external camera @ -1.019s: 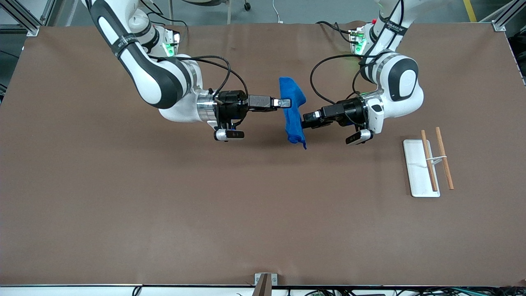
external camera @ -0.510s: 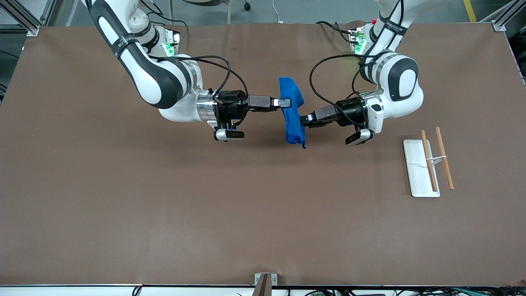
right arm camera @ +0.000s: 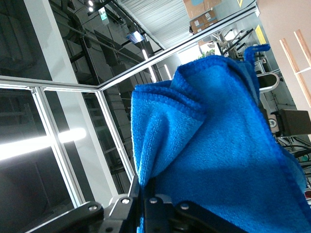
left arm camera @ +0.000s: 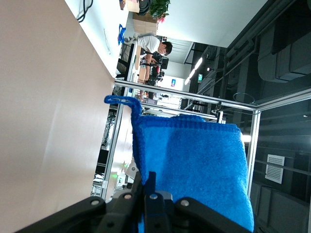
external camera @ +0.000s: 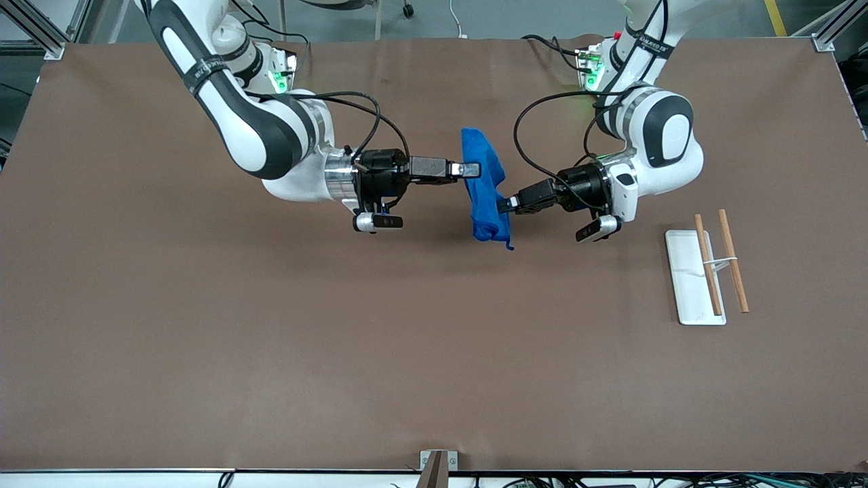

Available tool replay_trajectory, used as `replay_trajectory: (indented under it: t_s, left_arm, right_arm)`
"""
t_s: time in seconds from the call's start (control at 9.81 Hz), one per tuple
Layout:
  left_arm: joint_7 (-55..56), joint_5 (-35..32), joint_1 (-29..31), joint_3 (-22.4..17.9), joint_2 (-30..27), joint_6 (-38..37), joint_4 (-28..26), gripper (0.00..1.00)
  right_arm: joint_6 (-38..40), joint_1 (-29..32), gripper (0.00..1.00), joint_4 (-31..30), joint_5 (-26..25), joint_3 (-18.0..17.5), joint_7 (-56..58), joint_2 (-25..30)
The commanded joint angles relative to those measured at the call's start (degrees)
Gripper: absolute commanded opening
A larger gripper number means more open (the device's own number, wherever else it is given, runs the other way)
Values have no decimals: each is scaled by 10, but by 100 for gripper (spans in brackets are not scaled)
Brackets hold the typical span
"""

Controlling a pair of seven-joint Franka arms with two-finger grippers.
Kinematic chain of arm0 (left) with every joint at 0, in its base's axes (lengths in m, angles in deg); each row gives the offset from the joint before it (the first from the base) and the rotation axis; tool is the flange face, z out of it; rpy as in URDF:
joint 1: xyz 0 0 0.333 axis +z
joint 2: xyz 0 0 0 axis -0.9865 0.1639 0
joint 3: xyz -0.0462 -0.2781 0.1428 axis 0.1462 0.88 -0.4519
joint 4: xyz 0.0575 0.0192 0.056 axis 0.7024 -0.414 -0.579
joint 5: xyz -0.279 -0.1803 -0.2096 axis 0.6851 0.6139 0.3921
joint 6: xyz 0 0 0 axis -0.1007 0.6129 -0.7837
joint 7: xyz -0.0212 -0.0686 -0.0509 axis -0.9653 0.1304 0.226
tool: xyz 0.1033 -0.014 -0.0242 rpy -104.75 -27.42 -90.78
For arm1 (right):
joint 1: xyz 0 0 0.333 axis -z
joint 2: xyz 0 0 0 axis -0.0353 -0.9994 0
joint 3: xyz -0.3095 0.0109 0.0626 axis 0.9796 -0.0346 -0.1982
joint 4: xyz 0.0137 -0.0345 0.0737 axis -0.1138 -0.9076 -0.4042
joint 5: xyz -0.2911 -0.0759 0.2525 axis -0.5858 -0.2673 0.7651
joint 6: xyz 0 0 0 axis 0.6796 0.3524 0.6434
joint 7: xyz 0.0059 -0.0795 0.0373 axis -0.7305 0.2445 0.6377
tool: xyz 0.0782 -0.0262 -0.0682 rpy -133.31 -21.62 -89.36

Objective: Right arm passes towel to left arm to hang
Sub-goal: 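Open the right gripper and withdraw while the left gripper carries the towel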

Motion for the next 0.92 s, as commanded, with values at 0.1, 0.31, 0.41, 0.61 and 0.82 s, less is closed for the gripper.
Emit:
replay_trajectory:
  t_s: [0.1, 0.31, 0.41, 0.61, 0.82]
  left_arm:
    - [-7, -63, 2, -2, 8, 16, -2, 0]
    - [-3, -112, 4, -13, 7, 16, -2, 0]
    - [6, -169, 4, -16, 7, 16, -1, 0]
    - [76, -278, 7, -38, 7, 15, 25, 0]
    - [125, -389, 7, -69, 6, 15, 49, 0]
  right_arm:
    - [-20, 17, 100, -13, 7, 0, 10, 12]
    - [-33, 70, 100, -17, -115, 1, -5, 14]
    - [-31, 99, 100, -22, -197, 3, -35, 16]
    - [-21, 139, 100, -22, -366, 22, -53, 20]
    - [3, 137, 100, -20, -514, 95, -53, 21]
